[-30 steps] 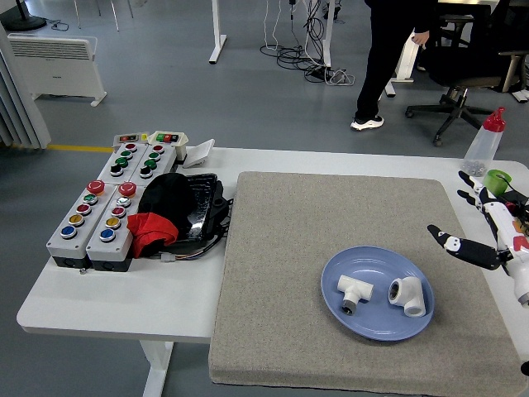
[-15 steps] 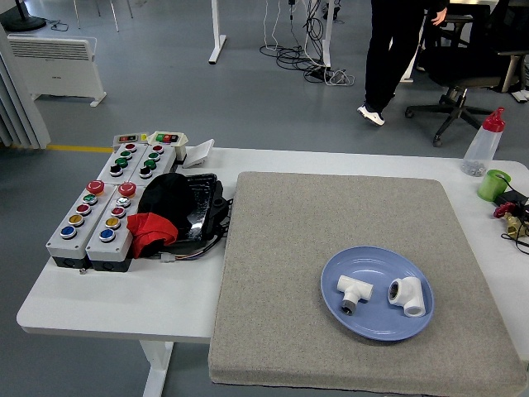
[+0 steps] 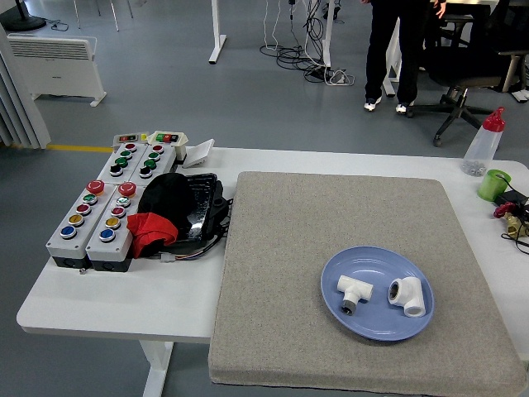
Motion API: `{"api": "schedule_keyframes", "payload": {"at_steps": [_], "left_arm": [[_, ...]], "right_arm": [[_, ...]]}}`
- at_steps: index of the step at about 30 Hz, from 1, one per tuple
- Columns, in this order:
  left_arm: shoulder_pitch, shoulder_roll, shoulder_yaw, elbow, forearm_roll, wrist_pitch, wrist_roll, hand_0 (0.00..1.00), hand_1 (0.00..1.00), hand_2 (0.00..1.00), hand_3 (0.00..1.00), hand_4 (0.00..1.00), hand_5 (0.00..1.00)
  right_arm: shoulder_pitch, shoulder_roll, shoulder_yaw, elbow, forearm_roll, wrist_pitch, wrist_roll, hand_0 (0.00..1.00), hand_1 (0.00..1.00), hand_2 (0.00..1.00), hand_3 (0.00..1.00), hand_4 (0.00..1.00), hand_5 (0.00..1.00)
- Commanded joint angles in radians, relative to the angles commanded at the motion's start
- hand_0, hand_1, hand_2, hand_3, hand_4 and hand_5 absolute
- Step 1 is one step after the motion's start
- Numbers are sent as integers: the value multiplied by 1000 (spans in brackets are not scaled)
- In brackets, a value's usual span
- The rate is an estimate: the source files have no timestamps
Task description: Pick pipe place plate twice
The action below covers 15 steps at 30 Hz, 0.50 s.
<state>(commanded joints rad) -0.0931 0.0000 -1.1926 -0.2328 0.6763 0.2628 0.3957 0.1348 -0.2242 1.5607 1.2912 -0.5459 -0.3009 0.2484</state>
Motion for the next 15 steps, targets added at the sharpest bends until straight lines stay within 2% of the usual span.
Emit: {"api": "schedule_keyframes", "payload": {"at_steps": [11,15], "left_arm": [[14,0,-9,-1,14,0,4,631,604,635,703,629,998],[15,0,-12,-1,19,0,4,631,604,635,703,629,998]], "right_arm": [[-20,-1,-4,1,8,2,-7,784,749,827,782,507,590],[-22,-1,-4,3,13,19,-23,784,749,827,782,507,590]]}}
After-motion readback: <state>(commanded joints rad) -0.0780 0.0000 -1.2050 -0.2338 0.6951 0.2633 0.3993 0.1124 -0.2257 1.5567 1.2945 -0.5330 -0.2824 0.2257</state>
